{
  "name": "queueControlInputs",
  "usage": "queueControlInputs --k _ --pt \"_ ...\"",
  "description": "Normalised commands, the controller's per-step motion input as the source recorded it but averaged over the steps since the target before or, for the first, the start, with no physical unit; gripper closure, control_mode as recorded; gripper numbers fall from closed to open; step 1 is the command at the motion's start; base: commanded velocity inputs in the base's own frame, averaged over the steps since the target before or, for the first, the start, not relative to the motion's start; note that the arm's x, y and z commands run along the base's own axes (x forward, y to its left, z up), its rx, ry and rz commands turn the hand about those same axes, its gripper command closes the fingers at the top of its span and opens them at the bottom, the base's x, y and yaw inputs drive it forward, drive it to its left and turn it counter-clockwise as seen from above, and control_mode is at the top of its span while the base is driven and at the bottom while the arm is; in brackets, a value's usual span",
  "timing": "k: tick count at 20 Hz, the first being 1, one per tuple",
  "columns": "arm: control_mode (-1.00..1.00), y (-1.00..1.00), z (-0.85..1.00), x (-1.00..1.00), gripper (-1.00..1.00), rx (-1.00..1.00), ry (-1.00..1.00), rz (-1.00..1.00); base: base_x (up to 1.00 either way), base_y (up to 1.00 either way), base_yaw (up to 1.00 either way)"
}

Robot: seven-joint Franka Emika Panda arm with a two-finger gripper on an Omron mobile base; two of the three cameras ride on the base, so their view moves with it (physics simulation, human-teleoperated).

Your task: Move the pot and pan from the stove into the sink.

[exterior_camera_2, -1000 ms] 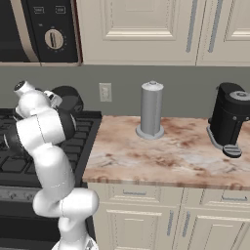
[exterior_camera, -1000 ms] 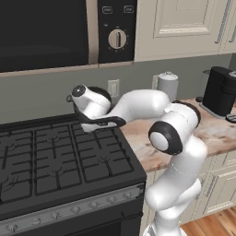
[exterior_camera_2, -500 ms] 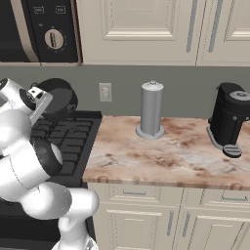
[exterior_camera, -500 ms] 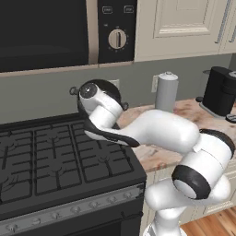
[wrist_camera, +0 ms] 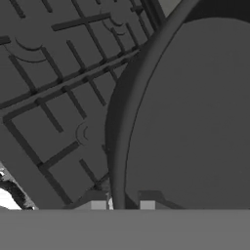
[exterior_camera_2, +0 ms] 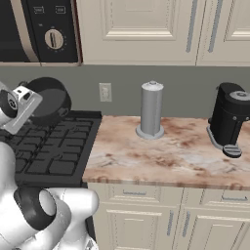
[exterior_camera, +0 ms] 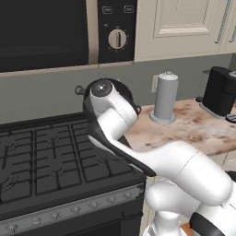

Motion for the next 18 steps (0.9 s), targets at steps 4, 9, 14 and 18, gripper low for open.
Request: queueControlInputs --k 4,9,14,18 --pt "-1.00 -0.20 0.13 -1.00 1.00 0.00 0.06 0.03 0.00 0.00 0.00" --pt "-1.00 -0.25 0.04 -1.00 1.00 0.00 0.03 0.03 0.00 0.00 0.00" --pt "-1.00 -0.38 -0.06 -1.00 1.00 0.05 -0.02 0.07 0.00 0.00 0.00" --pt "-1.00 -0.36 -0.12 -1.00 1.00 0.08 -0.11 0.07 0.00 0.00 0.00"
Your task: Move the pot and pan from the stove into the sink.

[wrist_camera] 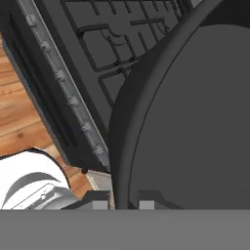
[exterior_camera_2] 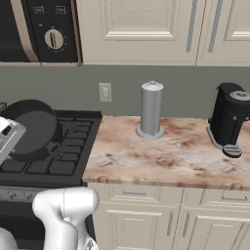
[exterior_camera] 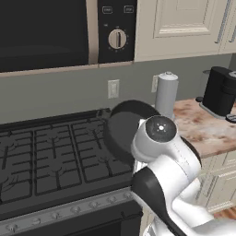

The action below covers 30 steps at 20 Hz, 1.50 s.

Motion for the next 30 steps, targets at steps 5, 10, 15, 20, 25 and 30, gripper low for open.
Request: queueControlInputs --k 5,10,15,20,25,30 --pt "-1.00 -0.25 0.00 -0.88 1.00 0.08 -0.18 0.10 0.00 0.00 0.00" --pt "-1.00 -0.19 0.00 -0.67 1.00 0.11 -0.27 0.14 0.00 0.00 0.00" --pt "-1.00 -0.07 0.03 -0.40 1.00 0.12 -0.23 0.08 0.00 0.00 0.00" --pt "-1.00 0.00 0.00 -0.01 1.00 0.00 -0.01 0.00 0.00 0.00 0.00" --pt "-1.00 0.00 0.00 0.00 1.00 0.00 0.00 0.00 0.00 0.00 0.00" --pt "-1.00 0.00 0.00 0.00 1.00 0.00 0.00 0.00 0.00 0.00 0.00"
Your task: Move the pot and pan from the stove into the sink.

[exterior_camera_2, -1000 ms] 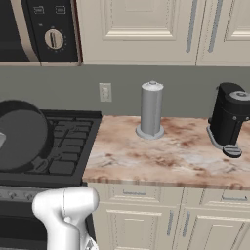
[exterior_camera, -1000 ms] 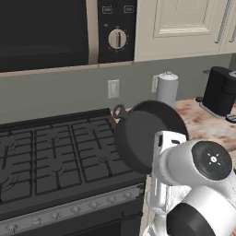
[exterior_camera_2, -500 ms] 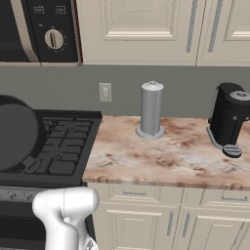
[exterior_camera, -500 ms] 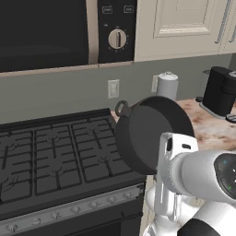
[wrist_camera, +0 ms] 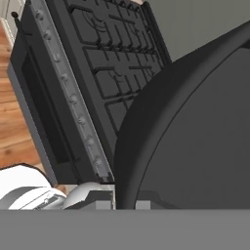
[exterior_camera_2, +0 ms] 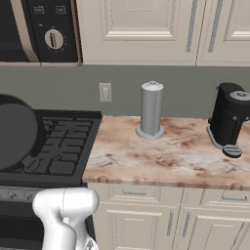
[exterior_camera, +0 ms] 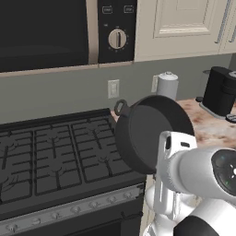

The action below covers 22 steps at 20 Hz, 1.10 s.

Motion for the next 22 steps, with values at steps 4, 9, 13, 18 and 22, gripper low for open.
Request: queueControlInputs --k 4,9,13,18,22 --pt "-1.00 0.00 0.00 0.00 1.00 0.00 0.00 0.00 0.00 0.00 0.00" --pt "1.00 0.00 -0.01 -0.06 1.00 0.00 0.00 0.00 -0.21 0.00 0.00" --pt "1.00 0.00 0.00 0.00 1.00 0.00 0.00 0.00 -0.46 0.00 0.00" --pt "1.00 0.00 0.00 0.00 1.00 0.00 0.00 0.00 -0.21 0.00 0.00" --pt "1.00 0.00 0.00 0.00 1.00 0.00 0.00 0.00 0.00 -0.01 0.00"
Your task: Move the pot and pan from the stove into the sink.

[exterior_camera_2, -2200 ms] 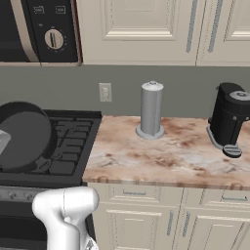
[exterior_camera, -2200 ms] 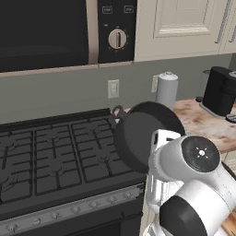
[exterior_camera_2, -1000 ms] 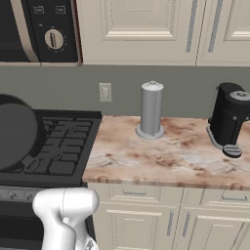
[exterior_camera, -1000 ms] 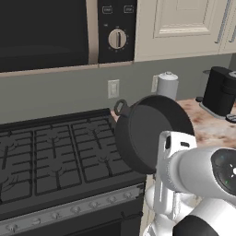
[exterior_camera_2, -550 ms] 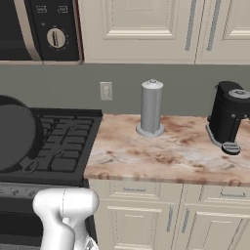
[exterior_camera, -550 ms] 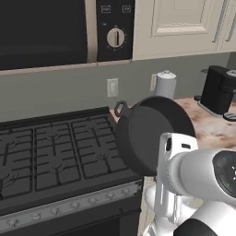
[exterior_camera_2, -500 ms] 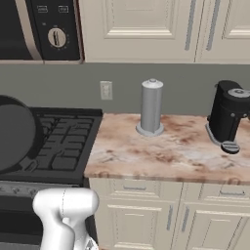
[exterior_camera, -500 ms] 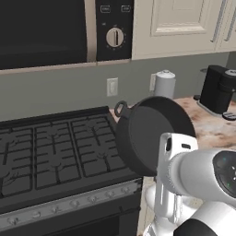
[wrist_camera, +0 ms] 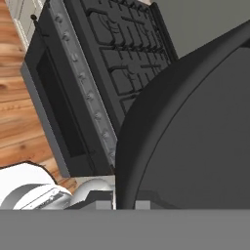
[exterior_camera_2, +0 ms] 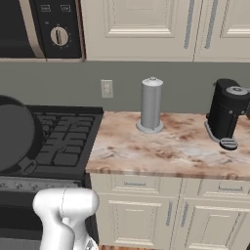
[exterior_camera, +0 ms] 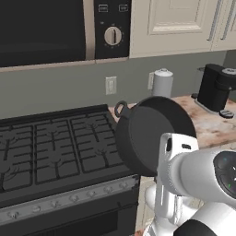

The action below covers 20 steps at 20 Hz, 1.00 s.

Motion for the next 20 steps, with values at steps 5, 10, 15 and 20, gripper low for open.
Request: queueControlInputs --k 5,10,15,20 --pt "1.00 0.00 0.00 0.00 1.00 0.00 0.00 0.00 -0.13 -0.14 -0.17" --pt "1.00 0.00 0.00 0.00 1.00 0.00 0.00 0.00 -0.08 -0.18 -0.35" --pt "1.00 0.00 0.00 0.00 1.00 0.00 0.00 0.00 -0.03 -0.11 -0.39" --pt "1.00 0.00 0.00 0.00 1.00 0.00 0.00 0.00 -0.02 -0.07 -0.41"
